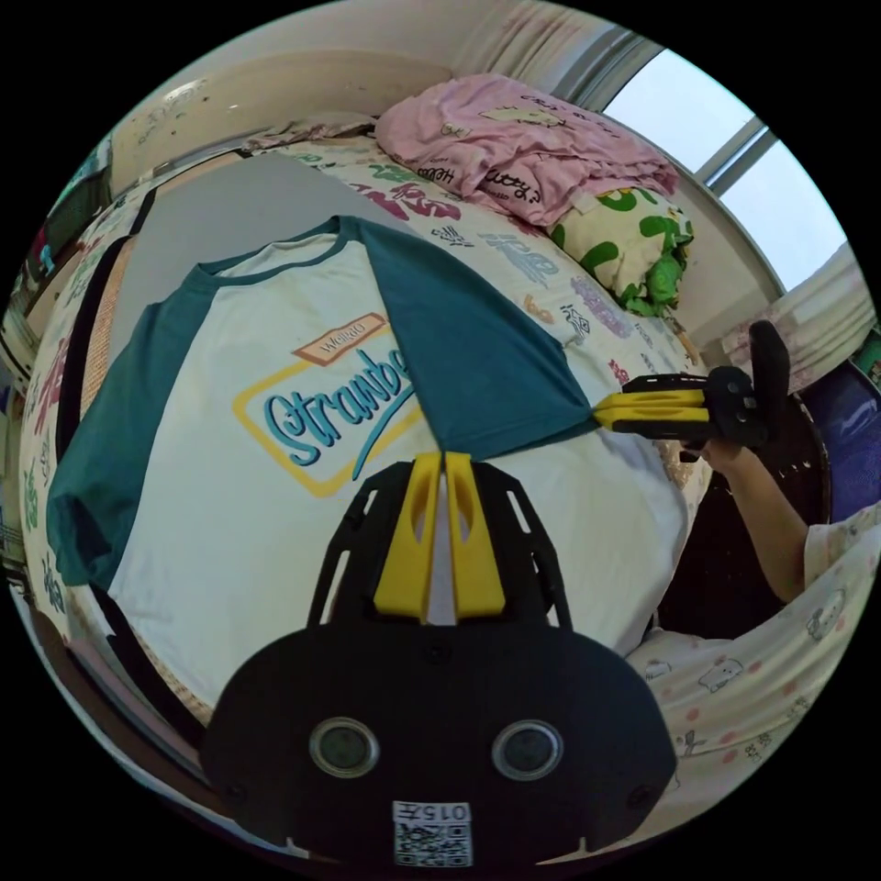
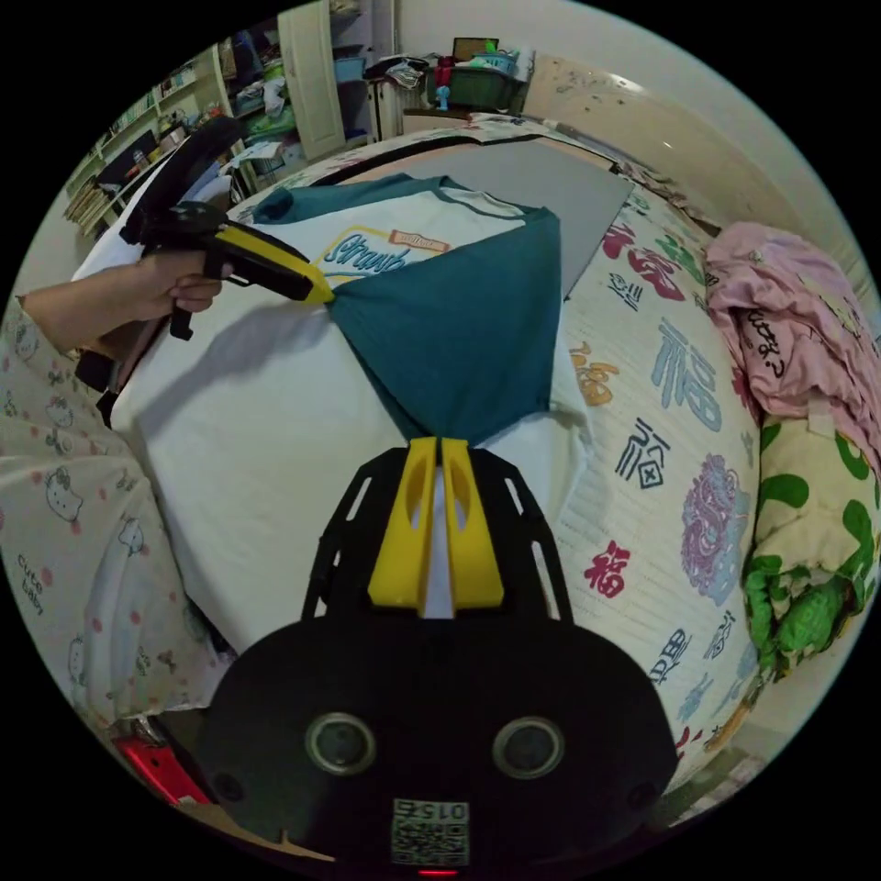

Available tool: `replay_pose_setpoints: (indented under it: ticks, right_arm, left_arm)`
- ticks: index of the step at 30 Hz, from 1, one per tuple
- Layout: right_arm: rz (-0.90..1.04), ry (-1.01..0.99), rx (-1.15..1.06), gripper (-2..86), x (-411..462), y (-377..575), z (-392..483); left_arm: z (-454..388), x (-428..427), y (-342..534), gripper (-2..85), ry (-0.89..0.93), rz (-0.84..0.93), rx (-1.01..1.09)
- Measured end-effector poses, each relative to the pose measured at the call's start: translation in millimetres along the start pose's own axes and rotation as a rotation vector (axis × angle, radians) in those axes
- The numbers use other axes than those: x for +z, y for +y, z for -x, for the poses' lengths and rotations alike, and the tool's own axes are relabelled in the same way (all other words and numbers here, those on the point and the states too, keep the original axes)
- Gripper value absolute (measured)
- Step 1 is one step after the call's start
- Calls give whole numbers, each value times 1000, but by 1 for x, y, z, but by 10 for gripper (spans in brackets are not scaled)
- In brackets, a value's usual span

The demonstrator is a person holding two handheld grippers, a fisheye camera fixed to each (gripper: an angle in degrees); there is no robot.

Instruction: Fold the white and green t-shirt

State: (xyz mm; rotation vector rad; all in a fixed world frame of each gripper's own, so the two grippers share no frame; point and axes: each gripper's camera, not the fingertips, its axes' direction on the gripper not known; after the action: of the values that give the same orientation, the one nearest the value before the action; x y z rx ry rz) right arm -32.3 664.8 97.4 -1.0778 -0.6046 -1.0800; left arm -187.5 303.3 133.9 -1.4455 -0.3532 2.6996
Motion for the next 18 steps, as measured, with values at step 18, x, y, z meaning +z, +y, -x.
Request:
replay_pose_setpoints:
  ticks: [18]
  right_arm:
    - [-269, -289, -96, 76, -132, -155, -86]
  left_arm:
    - [96, -219, 248, 70, -186, -384, -464]
